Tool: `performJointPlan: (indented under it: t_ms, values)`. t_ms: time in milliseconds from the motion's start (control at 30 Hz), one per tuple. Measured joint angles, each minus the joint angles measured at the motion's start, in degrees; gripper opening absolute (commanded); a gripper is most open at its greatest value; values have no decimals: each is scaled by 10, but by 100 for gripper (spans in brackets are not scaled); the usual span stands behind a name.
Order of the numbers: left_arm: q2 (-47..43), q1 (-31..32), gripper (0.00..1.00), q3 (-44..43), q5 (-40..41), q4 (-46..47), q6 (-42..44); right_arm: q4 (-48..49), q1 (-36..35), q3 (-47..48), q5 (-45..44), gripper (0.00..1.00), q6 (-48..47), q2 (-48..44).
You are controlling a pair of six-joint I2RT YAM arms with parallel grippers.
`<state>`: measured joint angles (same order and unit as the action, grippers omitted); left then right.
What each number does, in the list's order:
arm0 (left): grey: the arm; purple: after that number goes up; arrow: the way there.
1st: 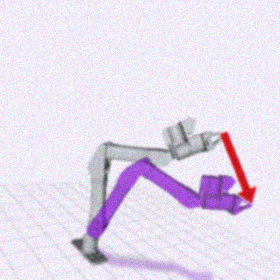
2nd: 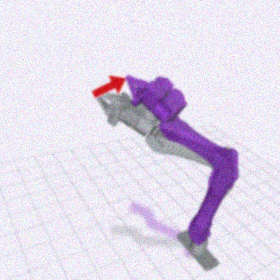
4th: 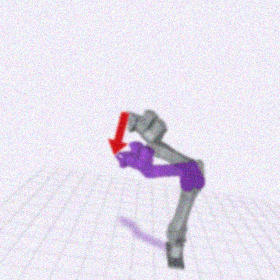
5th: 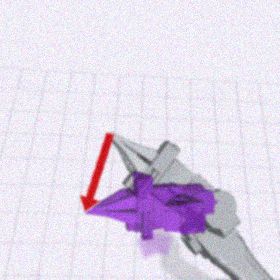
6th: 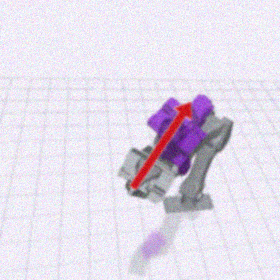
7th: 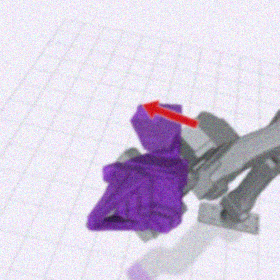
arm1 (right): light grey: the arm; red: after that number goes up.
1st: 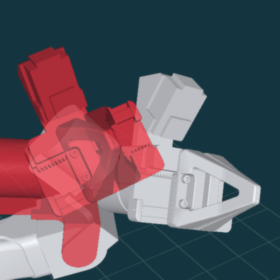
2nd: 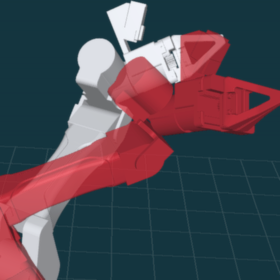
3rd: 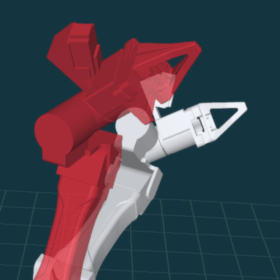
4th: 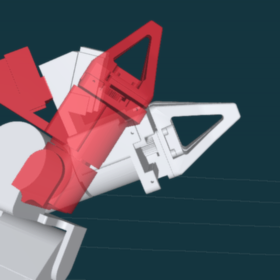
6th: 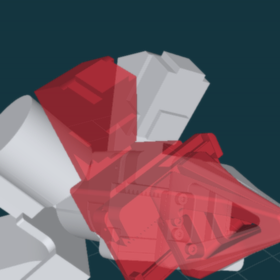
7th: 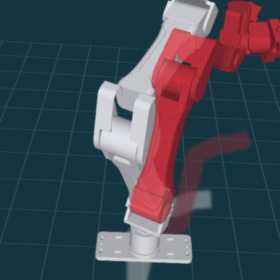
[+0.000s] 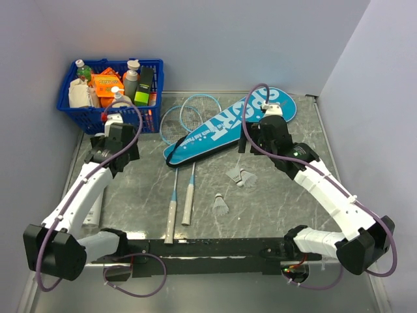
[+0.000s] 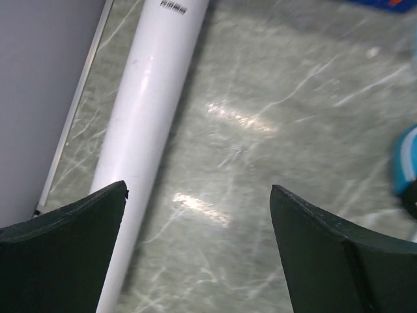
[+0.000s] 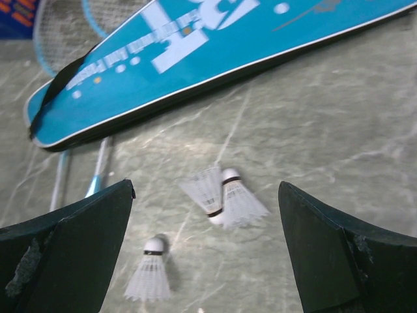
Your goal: Pack up the badminton gear
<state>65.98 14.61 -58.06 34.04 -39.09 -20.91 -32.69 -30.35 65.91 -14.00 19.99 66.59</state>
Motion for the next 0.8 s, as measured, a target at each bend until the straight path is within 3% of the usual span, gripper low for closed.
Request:
performJointPlan:
  t_ms: [333,800]
  values:
    - [1,-145,96,57,-138,123,101,56,-58,-17,35,100,15,36]
    - [236,-267,99,-12,-194,157,164,122,-78,-67,66,100,33,42]
